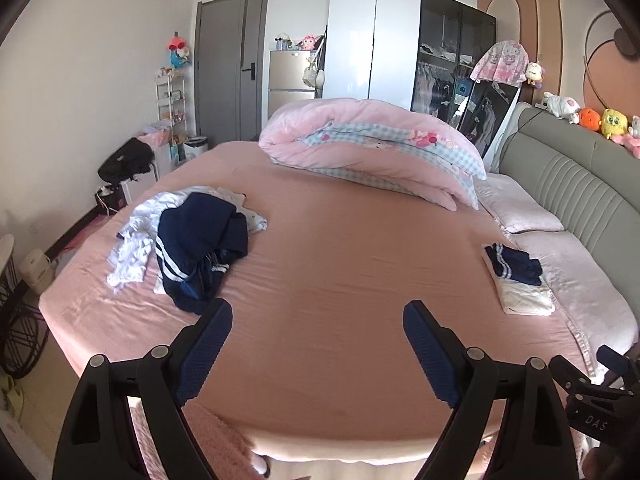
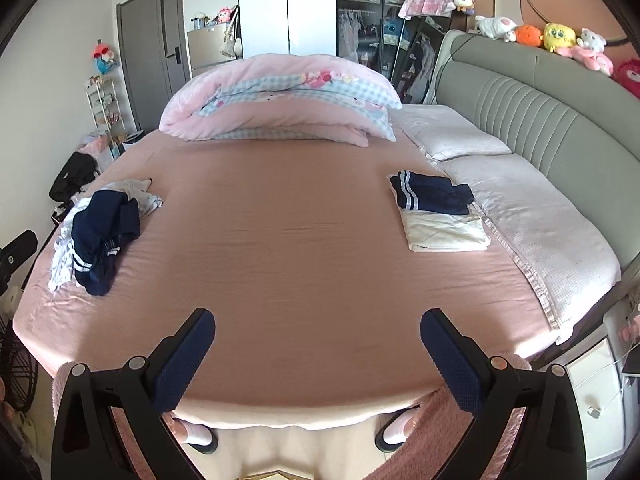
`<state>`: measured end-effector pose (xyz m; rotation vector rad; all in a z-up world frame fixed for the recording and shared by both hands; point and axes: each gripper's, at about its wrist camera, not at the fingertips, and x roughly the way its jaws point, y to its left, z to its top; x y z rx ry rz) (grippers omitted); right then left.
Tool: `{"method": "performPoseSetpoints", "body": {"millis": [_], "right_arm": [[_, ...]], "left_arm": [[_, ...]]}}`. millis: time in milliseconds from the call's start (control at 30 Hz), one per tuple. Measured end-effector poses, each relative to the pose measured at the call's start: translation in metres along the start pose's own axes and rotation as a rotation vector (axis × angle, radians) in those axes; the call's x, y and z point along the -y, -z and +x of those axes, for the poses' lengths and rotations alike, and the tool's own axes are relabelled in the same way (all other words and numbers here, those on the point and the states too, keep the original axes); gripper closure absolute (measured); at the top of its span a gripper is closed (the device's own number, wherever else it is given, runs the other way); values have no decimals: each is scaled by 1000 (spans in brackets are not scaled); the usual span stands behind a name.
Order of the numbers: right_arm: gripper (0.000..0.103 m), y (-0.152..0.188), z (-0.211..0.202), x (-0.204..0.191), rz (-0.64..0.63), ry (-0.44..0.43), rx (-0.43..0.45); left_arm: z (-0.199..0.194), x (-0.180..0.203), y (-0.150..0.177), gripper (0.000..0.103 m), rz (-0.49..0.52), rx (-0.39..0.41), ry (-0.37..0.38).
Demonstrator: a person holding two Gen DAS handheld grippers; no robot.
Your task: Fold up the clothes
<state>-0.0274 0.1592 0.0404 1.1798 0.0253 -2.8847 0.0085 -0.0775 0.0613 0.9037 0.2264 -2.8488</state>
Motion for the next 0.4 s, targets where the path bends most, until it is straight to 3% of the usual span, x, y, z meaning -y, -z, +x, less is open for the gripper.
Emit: {"method": "performPoseSetpoints", "body": {"millis": [67,200,400], "right_arm": [[0,8,-4,-1,-6,5,9],[0,16,-5,-6,-14,16,13],[0,28,-2,-10,-19,3,-17]], "left_arm": [[-1,1,9,16,4,-24,37],[4,18,30,16,54,-71,19],[6,26,44,15,41,-114,32]]}}
